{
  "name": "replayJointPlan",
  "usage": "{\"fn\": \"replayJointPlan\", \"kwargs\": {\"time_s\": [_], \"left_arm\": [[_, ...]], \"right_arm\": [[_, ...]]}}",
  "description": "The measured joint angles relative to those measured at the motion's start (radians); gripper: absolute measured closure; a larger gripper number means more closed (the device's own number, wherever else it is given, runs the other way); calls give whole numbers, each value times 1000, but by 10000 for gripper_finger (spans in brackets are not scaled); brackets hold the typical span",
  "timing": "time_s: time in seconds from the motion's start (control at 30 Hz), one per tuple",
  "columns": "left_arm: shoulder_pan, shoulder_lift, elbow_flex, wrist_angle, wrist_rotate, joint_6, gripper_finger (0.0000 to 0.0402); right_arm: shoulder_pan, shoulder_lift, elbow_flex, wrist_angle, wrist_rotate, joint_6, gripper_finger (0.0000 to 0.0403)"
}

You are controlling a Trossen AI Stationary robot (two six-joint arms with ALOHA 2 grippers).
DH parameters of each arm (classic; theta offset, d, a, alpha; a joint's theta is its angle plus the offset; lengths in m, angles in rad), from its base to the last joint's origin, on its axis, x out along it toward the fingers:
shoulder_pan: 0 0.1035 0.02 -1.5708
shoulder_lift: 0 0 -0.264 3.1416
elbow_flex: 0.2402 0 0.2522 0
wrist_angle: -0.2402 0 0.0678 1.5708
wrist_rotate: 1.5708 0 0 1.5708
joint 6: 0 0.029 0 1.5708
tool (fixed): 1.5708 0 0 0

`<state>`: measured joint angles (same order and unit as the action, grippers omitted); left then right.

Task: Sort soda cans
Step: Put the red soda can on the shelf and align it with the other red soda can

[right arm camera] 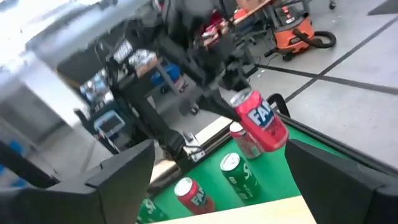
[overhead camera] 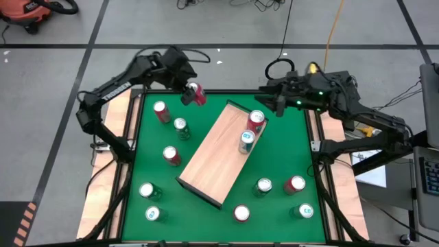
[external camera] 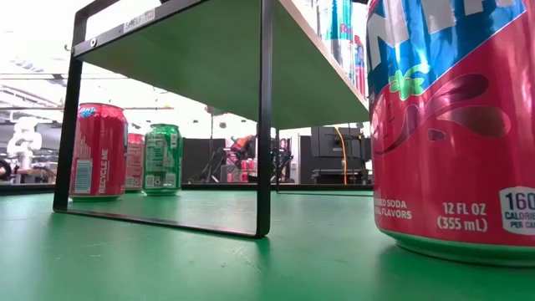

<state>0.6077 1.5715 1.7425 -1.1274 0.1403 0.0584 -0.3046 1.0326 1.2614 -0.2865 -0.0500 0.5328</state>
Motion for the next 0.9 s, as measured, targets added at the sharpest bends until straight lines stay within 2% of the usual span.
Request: {"fn": "replayJointPlan", "kwargs": {"time_s": [0.17,0.5,0.67,0.9], "left_arm": [[-6,-1,96,-45,10,57,131],[-85,1,142,-75,58,54,132],[-143,1,142,-65,82,54,132],[-209,1,142,-30,102,52,132]], "right_arm": [[28,131,169,-68,2,-180,51],[56,361,505,-326,-4,-410,51],[66,420,554,-357,-4,-461,51],[71,447,559,-360,-5,-449,51]]}}
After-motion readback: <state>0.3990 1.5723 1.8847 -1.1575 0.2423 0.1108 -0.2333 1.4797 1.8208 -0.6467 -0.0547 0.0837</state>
